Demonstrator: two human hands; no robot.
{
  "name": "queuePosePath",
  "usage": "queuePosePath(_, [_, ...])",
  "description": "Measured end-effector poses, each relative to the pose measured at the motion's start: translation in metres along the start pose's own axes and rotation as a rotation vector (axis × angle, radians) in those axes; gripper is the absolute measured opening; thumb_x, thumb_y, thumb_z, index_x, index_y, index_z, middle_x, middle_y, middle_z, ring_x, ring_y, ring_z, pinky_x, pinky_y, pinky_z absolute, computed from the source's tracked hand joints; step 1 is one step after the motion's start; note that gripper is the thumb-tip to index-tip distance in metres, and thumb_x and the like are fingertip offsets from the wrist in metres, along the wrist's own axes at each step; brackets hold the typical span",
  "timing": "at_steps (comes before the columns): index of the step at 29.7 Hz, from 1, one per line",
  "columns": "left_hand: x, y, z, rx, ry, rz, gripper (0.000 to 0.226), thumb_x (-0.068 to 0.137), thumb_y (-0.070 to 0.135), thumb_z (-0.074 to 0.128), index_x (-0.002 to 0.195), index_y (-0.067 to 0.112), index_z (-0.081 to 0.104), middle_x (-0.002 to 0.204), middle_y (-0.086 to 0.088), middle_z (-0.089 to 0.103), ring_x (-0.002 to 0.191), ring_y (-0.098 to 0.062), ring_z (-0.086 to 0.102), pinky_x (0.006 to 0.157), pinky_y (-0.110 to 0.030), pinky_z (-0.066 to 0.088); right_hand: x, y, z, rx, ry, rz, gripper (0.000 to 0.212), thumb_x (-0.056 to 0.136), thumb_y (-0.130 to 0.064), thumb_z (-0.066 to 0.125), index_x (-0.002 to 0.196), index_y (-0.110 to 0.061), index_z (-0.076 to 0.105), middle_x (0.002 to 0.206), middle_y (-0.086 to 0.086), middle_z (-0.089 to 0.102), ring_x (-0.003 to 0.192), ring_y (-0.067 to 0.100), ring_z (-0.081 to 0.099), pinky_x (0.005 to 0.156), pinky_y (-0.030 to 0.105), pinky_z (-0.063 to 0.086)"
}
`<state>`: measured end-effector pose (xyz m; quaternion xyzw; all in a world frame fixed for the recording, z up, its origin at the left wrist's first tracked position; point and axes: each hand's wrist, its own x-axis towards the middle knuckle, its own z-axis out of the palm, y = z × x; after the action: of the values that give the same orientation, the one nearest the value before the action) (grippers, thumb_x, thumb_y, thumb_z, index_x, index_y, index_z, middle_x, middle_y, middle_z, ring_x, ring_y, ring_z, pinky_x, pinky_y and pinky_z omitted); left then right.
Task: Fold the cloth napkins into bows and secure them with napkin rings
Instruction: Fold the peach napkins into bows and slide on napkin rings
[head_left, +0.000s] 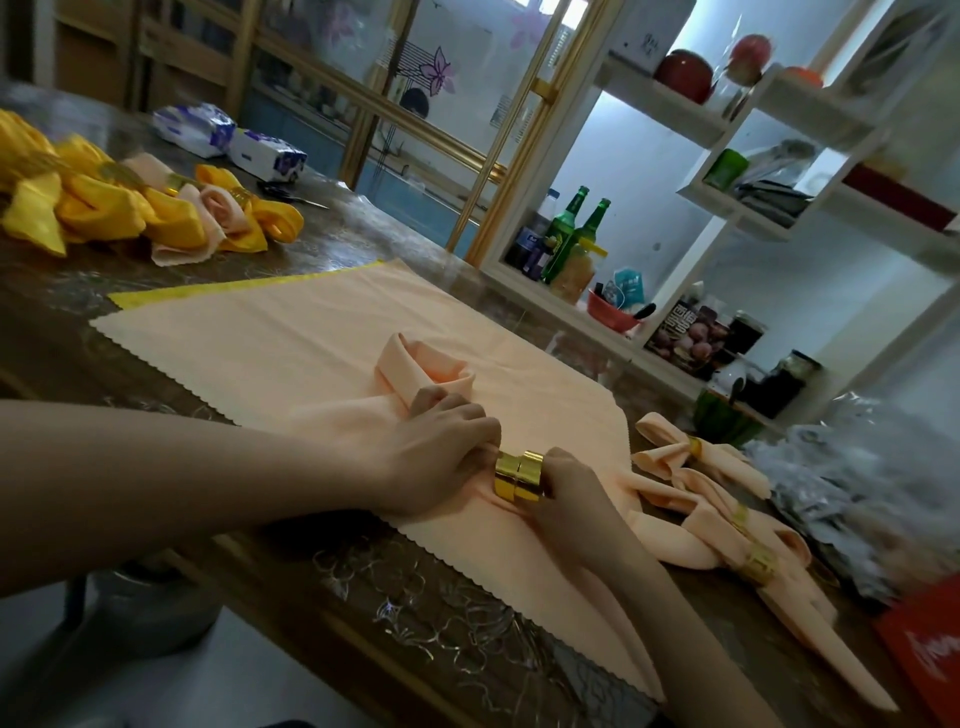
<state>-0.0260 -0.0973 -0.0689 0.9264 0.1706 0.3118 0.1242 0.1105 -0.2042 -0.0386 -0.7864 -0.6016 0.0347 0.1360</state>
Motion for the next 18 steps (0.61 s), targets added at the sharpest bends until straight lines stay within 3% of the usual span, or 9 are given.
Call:
queuePosePath(4, [-0.0006, 0.0076, -0.0031, -0.024, -0.023, -0.051, 0.049, 0.083, 0.047, 0.03, 0.124, 0.025, 0.045, 0.128, 0.007, 0.05, 0.128, -0.01, 0.034, 0.109, -0.027, 0.007, -0.0009, 0.0009, 0.0081, 0.091, 0.113, -0.058, 0.012, 0.09, -0.025, 0.06, 0.091, -0.015, 0.066, 0.093, -0.003, 0.045, 0.079, 0.007, 0.043, 0.068, 0.015, 0.038])
queuePosePath(7, [-0.0017, 0.0095, -0.0028, 0.041, -0.09, 0.003, 0.061, 0.085, 0.063, 0.043, 0.135, 0.027, 0.04, 0.137, 0.009, 0.044, 0.133, -0.009, 0.028, 0.11, -0.026, 0.005, -0.0033, 0.0001, 0.0103, 0.112, 0.149, -0.041, 0.014, 0.088, -0.024, 0.064, 0.097, -0.014, 0.066, 0.097, -0.006, 0.041, 0.085, 0.008, 0.042, 0.072, 0.015, 0.038])
queuePosePath(12, [-0.0022, 0.0096, -0.0055, 0.092, -0.051, 0.076, 0.052, 0.085, 0.06, 0.049, 0.122, 0.025, 0.052, 0.13, 0.007, 0.05, 0.125, -0.011, 0.038, 0.106, -0.024, 0.009, -0.0036, -0.0033, 0.0089, 0.271, 0.171, -0.05, 0.008, 0.087, -0.022, 0.065, 0.085, -0.029, 0.063, 0.093, -0.005, 0.044, 0.084, 0.0, 0.04, 0.068, 0.006, 0.035])
queuePosePath(16, [-0.0049, 0.0114, -0.0066, 0.024, -0.002, 0.045, 0.061, 0.088, 0.052, 0.051, 0.142, 0.032, 0.03, 0.14, 0.009, 0.043, 0.133, -0.01, 0.03, 0.108, -0.019, 0.002, -0.0016, -0.0042, 0.004, 0.332, 0.216, -0.049, 0.005, 0.089, -0.021, 0.062, 0.089, -0.024, 0.065, 0.091, -0.006, 0.048, 0.083, 0.005, 0.044, 0.068, 0.003, 0.036])
queuePosePath(18, [-0.0054, 0.0115, -0.007, 0.052, -0.012, 0.067, 0.06, 0.088, 0.048, 0.054, 0.142, 0.033, 0.031, 0.139, 0.009, 0.044, 0.133, -0.011, 0.032, 0.11, -0.023, 0.004, -0.0025, -0.0049, 0.004, 0.333, 0.209, -0.065, 0.007, 0.09, -0.022, 0.06, 0.086, -0.027, 0.063, 0.091, -0.007, 0.048, 0.082, 0.005, 0.045, 0.068, 0.004, 0.038])
